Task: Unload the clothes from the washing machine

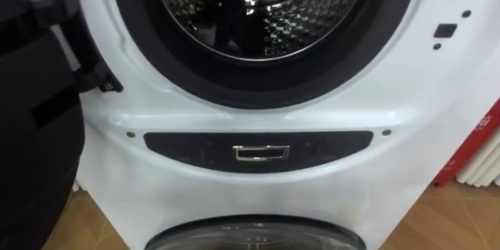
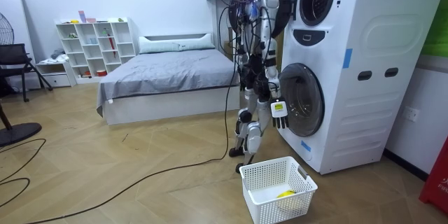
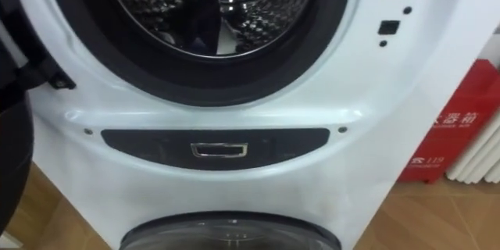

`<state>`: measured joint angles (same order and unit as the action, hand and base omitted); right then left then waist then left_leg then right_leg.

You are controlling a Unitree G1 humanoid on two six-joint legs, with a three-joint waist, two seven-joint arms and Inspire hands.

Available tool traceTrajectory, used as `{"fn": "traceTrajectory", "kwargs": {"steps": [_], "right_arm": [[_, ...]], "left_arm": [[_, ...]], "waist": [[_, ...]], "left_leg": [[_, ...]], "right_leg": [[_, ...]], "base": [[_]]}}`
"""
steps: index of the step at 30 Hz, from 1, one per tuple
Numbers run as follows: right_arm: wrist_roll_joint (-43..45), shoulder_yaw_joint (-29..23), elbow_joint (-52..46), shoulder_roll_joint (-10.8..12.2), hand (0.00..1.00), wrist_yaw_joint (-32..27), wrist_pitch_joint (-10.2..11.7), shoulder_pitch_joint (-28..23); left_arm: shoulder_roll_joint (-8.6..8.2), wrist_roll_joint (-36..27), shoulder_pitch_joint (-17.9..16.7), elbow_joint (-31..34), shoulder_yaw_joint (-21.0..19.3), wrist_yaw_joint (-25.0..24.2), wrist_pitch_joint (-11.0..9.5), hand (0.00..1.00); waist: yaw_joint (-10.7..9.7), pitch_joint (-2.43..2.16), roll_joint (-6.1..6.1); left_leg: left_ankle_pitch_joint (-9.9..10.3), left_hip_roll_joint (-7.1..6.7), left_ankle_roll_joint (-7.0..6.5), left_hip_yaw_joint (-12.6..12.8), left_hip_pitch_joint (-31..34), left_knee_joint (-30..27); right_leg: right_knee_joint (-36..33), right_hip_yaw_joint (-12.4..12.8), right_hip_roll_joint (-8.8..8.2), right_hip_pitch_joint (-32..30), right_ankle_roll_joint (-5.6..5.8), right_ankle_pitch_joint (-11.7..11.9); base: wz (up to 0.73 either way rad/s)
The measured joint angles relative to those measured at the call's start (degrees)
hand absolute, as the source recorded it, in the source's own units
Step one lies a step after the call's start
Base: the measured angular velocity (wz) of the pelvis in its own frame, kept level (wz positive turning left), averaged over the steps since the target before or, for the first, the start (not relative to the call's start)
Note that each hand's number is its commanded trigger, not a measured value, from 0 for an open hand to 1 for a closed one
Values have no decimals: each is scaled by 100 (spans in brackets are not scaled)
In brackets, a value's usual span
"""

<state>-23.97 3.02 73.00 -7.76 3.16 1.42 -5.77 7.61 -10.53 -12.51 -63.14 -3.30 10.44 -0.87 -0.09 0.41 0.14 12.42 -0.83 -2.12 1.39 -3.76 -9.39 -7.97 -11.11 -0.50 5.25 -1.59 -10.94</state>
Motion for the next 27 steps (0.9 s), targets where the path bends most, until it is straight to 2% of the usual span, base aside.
{"fn": "traceTrajectory", "kwargs": {"steps": [3,5,7,8,10,11,12,13,14,15,16,17,18,19,20,21,22,23,24,25,26,27], "right_arm": [[184,12,-62,-36,0,48,38,-6],[259,27,-110,-50,0,88,44,-14],[431,40,-193,-70,0,123,42,2],[483,66,-191,-80,0,158,40,41],[692,33,-189,-81,0,203,44,59],[809,19,-190,-84,0,216,48,120],[875,3,-168,-102,0,233,69,166],[891,-4,-166,-132,0,259,97,187],[964,-25,-174,-208,0,317,98,195],[1015,-26,-182,-278,0,325,103,241],[1009,-20,-184,-294,0,321,107,241],[986,-21,-222,-305,0,263,107,286],[981,-23,-321,-316,0,215,99,229],[977,-42,-354,-316,0,191,92,197],[916,-75,-394,-309,0,153,80,194],[860,-131,-417,-298,0,109,35,242],[844,-171,-419,-288,0,100,22,266],[845,-265,-423,-251,0,76,-21,303],[874,-448,-421,-179,0,69,-80,347],[882,-516,-420,-145,0,66,-118,370],[870,-692,-413,-85,0,66,-226,398],[844,-706,-415,-70,0,83,-305,374]], "left_arm": [[-22,123,48,5,12,-65,0,0],[-24,231,51,27,13,-100,0,0],[-20,229,78,24,13,-115,1,0],[-10,232,77,12,10,-153,4,0],[0,232,70,42,2,-267,4,0],[-1,237,107,77,8,-334,5,0],[-16,301,212,80,3,-409,36,0],[-31,354,283,104,-1,-451,64,0],[-68,376,331,128,-1,-534,71,0],[-78,374,326,68,3,-626,93,0],[-75,368,335,58,2,-656,106,0],[-60,347,425,61,5,-719,113,0],[-55,344,583,69,28,-769,126,0],[-55,345,682,83,53,-791,121,0],[-51,348,880,124,164,-843,118,0],[-52,374,1078,122,311,-871,120,0],[-51,385,1188,117,398,-883,122,0],[-57,395,1347,86,499,-907,121,0],[-60,422,1429,71,556,-948,109,0],[-58,455,1455,64,587,-961,109,0],[-53,456,1519,25,658,-984,127,0],[-36,456,1504,-18,761,-984,147,0]], "waist": [[31,17,32],[37,9,9],[65,23,27],[75,54,62],[72,41,49],[71,40,76],[17,3,79],[19,12,103],[52,51,153],[23,-9,297],[-51,-18,359],[-253,-1,429],[-413,5,435],[-448,7,430],[-450,11,423],[-495,7,446],[-529,-7,480],[-562,-2,475],[-557,4,434],[-552,11,436],[-512,20,349],[-440,-10,234]], "left_leg": [[6,12,8,44,6,-23],[57,41,23,81,16,-109],[170,101,49,168,142,-437],[223,131,95,173,302,-794],[242,154,127,150,517,-1293],[284,150,200,57,676,-1569],[342,182,303,-133,884,-1816],[393,232,359,-147,960,-2011],[508,466,412,-42,1047,-2694],[546,711,426,34,943,-3358],[544,803,431,-9,855,-3586],[513,964,481,-86,657,-3750],[430,1021,623,-172,419,-3577],[400,1043,673,-207,298,-3411],[536,1081,785,-221,55,-2992],[821,1113,880,-194,-30,-2600],[940,1143,877,-153,-35,-2433],[1126,1156,820,-64,-94,-2069],[1231,1137,738,79,-106,-1654],[1252,1103,694,141,-92,-1479],[1236,961,511,132,-39,-1249],[1108,782,286,121,61,-1192]], "right_leg": [[-35,36,36,-26,-2,1],[-83,95,59,-64,-11,-5],[-153,129,98,-132,-43,-15],[-258,146,117,-162,-70,-30],[-280,173,135,-212,-130,-3],[-258,188,182,-254,-170,-3],[-255,156,178,-370,-229,9],[-282,107,192,-439,-269,14],[-324,10,276,-466,-325,43],[-385,-140,391,-474,-379,64],[-425,-227,445,-463,-407,72],[-541,-442,490,-474,-437,86],[-678,-729,471,-584,-444,90],[-731,-845,450,-642,-445,90],[-792,-950,420,-777,-456,97],[-799,-1072,406,-943,-457,196],[-773,-1190,394,-1003,-457,264],[-760,-1289,358,-1106,-432,390],[-794,-1294,315,-1265,-416,541],[-798,-1283,282,-1351,-393,620],[-772,-1205,179,-1497,-323,799],[-639,-1039,66,-1564,-231,1001]], "base": [[-3],[-10],[-21],[-23],[-25],[-25],[-24],[-35],[-74],[-82],[-60],[0],[13],[7],[-11],[-9],[12],[18],[16],[13],[13],[10]]}}
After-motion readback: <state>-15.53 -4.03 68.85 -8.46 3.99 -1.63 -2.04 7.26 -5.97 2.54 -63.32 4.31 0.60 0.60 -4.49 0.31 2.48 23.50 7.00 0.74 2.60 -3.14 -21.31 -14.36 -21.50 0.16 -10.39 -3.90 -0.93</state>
